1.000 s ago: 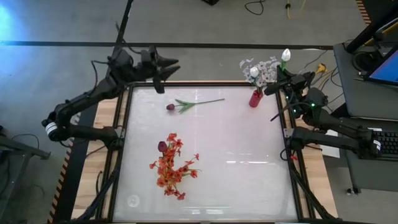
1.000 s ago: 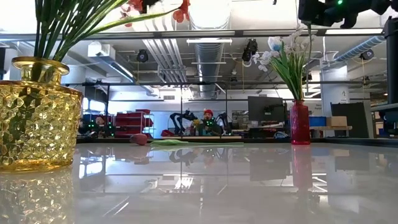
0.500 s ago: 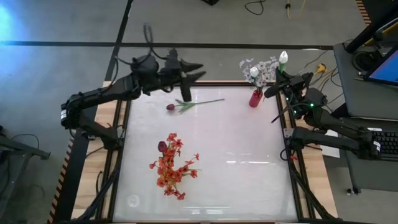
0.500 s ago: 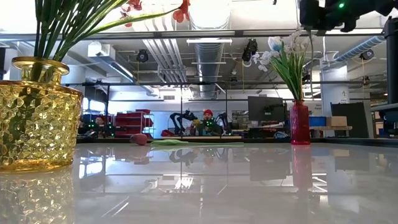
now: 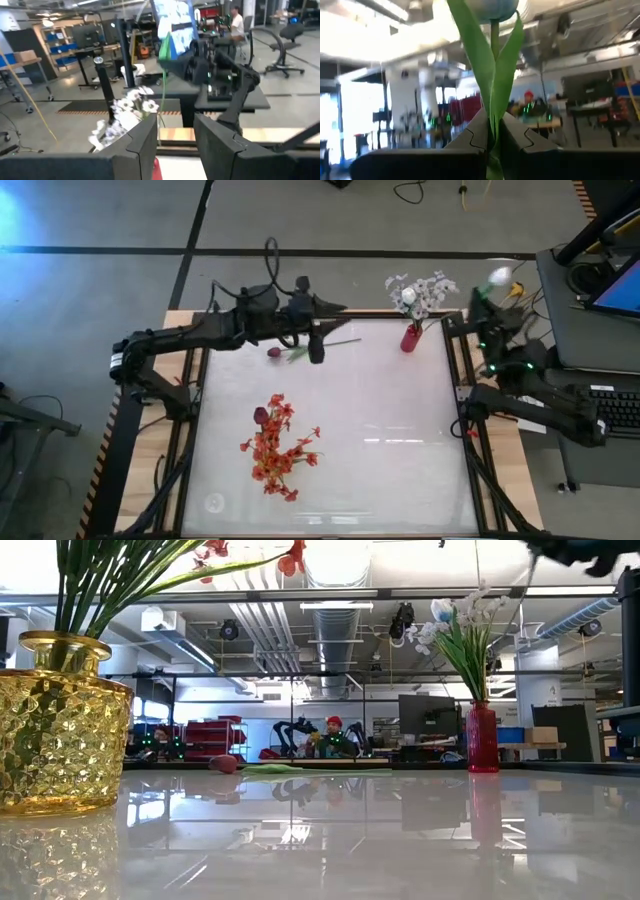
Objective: Sort flowers into vase by color
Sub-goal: Put the white tulip into the red vase
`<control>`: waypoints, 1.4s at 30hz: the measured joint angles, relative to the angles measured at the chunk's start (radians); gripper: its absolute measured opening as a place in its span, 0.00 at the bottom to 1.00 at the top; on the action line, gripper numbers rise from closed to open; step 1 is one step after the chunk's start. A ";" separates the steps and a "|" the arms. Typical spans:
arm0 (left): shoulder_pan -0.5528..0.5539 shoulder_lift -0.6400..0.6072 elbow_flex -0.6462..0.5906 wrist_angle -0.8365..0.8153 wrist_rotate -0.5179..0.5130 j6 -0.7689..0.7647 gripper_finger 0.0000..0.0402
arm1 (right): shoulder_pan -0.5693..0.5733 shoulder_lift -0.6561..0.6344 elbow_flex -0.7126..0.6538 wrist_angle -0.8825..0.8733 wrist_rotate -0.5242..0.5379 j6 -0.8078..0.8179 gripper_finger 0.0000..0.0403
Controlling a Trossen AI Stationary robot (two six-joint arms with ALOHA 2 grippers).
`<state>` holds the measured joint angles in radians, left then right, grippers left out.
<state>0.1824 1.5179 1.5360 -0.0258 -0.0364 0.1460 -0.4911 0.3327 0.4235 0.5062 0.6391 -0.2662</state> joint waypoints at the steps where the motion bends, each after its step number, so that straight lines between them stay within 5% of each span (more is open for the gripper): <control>1: -0.003 0.005 -0.001 -0.001 0.000 0.002 0.29 | 0.000 -0.010 -0.014 0.020 0.001 -0.010 0.04; 9: -0.007 0.052 -0.001 0.004 -0.001 0.003 0.29 | 0.000 -0.026 -0.154 0.267 0.017 -0.067 0.04; 42: -0.007 0.040 -0.013 0.002 -0.001 0.014 0.29 | 0.000 0.168 -0.176 0.414 0.042 -0.143 0.04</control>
<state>0.1753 1.5581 1.5227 -0.0242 -0.0376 0.1595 -0.4915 0.5004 0.2478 0.9198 0.6814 -0.4096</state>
